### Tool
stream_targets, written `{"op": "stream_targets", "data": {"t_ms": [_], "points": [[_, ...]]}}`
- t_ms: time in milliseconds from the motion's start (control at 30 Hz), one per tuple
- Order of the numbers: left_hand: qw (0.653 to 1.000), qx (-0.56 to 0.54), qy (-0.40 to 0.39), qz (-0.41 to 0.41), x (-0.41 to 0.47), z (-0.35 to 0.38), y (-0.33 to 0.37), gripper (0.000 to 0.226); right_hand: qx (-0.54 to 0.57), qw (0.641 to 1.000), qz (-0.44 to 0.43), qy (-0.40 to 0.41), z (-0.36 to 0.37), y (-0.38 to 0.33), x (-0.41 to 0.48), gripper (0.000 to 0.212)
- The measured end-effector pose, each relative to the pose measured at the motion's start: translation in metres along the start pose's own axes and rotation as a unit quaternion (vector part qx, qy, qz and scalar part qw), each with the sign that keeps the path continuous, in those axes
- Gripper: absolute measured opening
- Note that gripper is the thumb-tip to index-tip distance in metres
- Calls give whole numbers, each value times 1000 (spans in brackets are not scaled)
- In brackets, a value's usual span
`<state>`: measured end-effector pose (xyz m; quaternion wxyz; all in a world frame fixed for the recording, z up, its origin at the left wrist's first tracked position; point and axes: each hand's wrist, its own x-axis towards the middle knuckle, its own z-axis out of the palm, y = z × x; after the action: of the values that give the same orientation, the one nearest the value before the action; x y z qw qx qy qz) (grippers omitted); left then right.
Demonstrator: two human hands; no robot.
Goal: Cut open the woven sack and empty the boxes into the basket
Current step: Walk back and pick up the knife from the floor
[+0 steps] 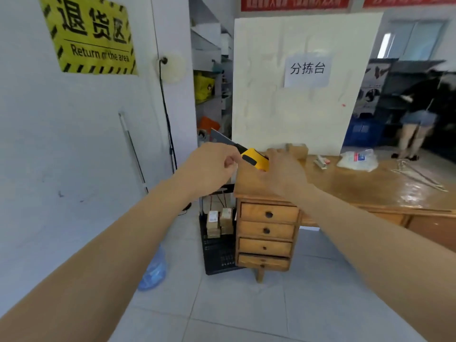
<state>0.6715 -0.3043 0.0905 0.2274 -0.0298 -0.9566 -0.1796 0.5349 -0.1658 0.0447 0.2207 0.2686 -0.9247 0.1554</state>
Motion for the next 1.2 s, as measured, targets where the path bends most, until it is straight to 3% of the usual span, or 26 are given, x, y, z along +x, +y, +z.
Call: {"op": "stream_targets", "data": {"t_ms": [167, 333, 600, 733, 900, 1200], "points": [[1000, 12, -10, 10, 85, 53, 53, 27, -21, 999, 29, -1, -12, 112, 43, 30], [997, 60, -29, 26, 155, 89, 71, 29, -19, 999, 39, -17, 2, 181, 88, 34], [996, 76, -45, 7, 260, 163, 46, 28, 6, 997, 48, -67, 72, 259, 168, 23], [997, 56, -49, -19, 316, 204, 27, 26, -28, 989, 50, -139, 115, 297, 215, 12], [993, 84, -70, -38, 382, 246, 26, 27, -11, 982, 34, -188, 173, 354, 275, 16], [974, 97, -81, -190, 435, 322, 3, 23, -19, 941, -82, -327, 289, 421, 327, 19]]}}
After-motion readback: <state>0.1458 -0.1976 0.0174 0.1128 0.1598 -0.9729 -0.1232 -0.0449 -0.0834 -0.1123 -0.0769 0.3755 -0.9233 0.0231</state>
